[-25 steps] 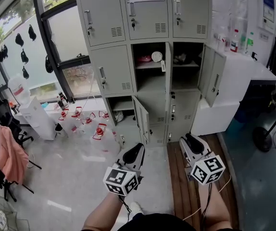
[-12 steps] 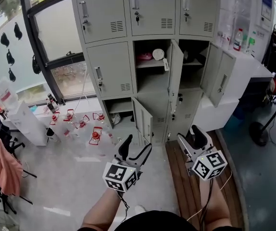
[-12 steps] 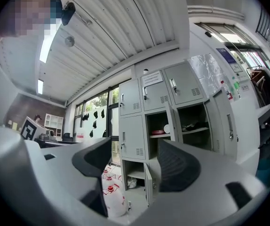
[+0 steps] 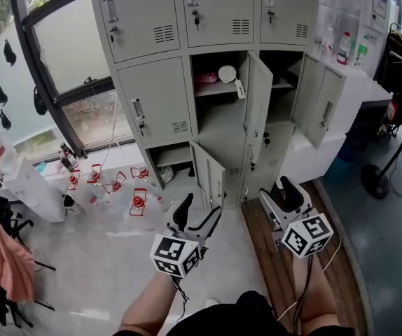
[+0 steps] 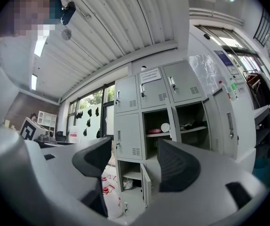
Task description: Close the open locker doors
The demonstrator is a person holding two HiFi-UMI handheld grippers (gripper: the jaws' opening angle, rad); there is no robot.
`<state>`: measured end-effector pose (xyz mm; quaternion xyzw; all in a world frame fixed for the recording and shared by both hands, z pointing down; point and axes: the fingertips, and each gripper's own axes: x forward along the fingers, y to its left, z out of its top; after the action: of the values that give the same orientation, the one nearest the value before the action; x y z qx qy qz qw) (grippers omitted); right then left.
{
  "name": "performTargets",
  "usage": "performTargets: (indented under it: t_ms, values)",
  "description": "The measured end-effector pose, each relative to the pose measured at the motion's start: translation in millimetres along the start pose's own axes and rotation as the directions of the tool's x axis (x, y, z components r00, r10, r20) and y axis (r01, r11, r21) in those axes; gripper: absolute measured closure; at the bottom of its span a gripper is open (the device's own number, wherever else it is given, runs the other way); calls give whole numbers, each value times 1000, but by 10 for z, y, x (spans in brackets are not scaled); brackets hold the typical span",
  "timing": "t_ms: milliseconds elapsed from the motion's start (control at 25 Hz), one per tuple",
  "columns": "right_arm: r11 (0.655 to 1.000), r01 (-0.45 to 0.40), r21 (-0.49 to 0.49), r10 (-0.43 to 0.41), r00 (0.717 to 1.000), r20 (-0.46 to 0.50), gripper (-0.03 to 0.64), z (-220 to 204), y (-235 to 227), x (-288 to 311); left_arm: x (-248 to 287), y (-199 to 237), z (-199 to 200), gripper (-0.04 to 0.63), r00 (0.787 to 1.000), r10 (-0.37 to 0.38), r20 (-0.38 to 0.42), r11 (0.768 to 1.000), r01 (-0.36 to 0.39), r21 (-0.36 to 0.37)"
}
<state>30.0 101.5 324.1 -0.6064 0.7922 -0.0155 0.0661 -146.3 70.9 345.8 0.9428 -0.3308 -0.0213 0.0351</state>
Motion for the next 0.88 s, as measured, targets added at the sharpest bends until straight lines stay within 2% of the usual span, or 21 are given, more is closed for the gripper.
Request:
performTargets:
  t_ms: [160, 440, 880]
  values:
    - [1000, 19, 2, -19, 1000, -1, 313, 24, -72, 71, 90, 27, 8, 256, 1000, -19, -5, 1000, 19, 2]
    - [1000, 6, -12, -6, 1000, 6, 314, 82, -341, 247, 447, 1, 35, 256, 1000, -30, 4, 999, 30, 14]
    - [999, -47, 23, 47, 999, 15, 316, 65, -1417, 848, 1678, -22, -12, 256, 1000, -4, -6, 1000, 5, 27]
